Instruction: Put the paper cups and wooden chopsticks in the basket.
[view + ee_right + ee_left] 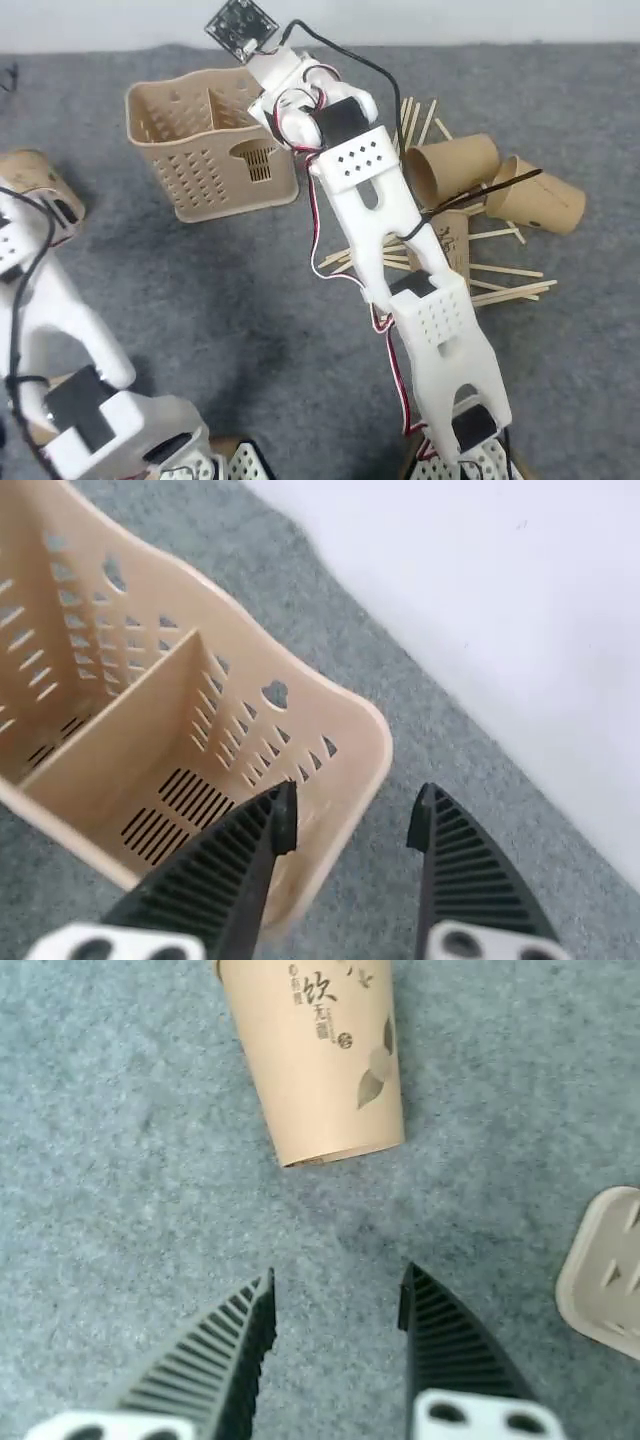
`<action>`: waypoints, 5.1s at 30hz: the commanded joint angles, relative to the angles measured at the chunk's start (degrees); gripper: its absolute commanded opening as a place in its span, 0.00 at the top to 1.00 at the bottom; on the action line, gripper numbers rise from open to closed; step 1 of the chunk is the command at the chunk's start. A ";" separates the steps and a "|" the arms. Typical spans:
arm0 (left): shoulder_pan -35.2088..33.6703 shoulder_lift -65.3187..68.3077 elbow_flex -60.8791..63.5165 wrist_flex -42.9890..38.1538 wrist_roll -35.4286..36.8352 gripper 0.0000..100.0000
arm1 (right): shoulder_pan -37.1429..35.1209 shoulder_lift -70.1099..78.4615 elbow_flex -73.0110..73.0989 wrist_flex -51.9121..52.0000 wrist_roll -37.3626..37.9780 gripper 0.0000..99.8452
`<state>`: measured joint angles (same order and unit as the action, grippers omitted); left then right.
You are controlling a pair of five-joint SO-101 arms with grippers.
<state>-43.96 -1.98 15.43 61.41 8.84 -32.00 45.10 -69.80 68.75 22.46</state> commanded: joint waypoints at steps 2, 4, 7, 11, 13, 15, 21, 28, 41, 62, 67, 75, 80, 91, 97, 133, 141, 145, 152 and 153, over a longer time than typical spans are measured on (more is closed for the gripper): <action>-0.26 -2.64 0.13 -0.88 0.70 0.80 | 0.84 -4.09 -2.73 -2.24 -0.18 0.79; -0.26 -2.64 0.13 -0.88 0.70 0.80 | 0.84 -2.07 -2.81 -2.24 -0.18 0.79; -0.26 -2.64 0.13 -0.79 0.70 0.80 | 0.75 1.54 -2.99 -1.98 -0.18 0.79; -0.18 -2.64 0.13 -0.79 0.70 0.80 | 1.63 5.14 -2.90 -1.27 -0.44 0.80; -0.18 -2.64 0.13 -0.79 0.70 0.80 | 1.71 6.11 -3.08 0.92 -0.44 0.81; -0.18 -2.64 0.13 -0.97 0.70 0.80 | 1.71 6.73 -3.16 2.33 -0.18 0.88; 3.34 -2.29 0.13 -0.88 0.70 0.80 | 1.63 5.49 -4.31 7.43 -0.09 1.00; 7.38 -2.11 0.13 -0.88 0.70 0.80 | 1.54 3.47 -11.52 18.86 -0.09 0.99; 11.69 -2.11 3.21 -3.78 0.79 0.80 | -4.18 2.51 -24.18 12.97 6.33 0.82; 10.37 -2.11 3.30 -5.89 0.79 0.80 | 1.01 1.19 -15.56 8.04 -3.25 0.82; 10.37 -2.11 3.30 -5.80 0.79 0.80 | 0.75 1.19 -11.60 5.93 -3.34 0.82; 10.37 -2.11 3.30 -5.89 0.79 0.80 | 1.80 1.19 -5.10 4.70 -3.34 0.83; 10.64 -2.11 3.30 -5.98 0.79 0.80 | 1.63 1.19 -3.60 5.14 -2.99 1.00; 11.78 -2.02 3.30 -6.07 0.79 0.80 | -1.19 -1.27 -8.18 22.29 -3.52 0.99; 14.68 -1.93 3.30 -6.07 0.79 0.80 | -3.12 -1.36 -18.29 31.69 -9.76 0.99; 20.13 -2.55 5.93 -11.34 0.79 0.80 | -0.40 -33.01 26.64 34.42 -25.93 0.99; 19.87 -2.64 5.67 -9.32 0.62 0.80 | -0.48 -35.47 41.85 34.42 -24.18 0.99; 19.87 -2.64 5.67 -9.23 0.53 0.80 | 1.63 -37.49 49.14 34.42 -22.77 0.99; 20.84 -2.46 5.93 -8.53 0.53 0.81 | 2.24 -39.25 57.41 34.51 -16.70 0.99; 20.84 -2.37 6.02 -8.53 0.53 0.81 | 2.24 -39.60 57.58 34.59 -15.82 0.99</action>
<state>-23.82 -1.98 22.02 52.62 9.01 -30.51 6.86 -13.63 100.66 4.35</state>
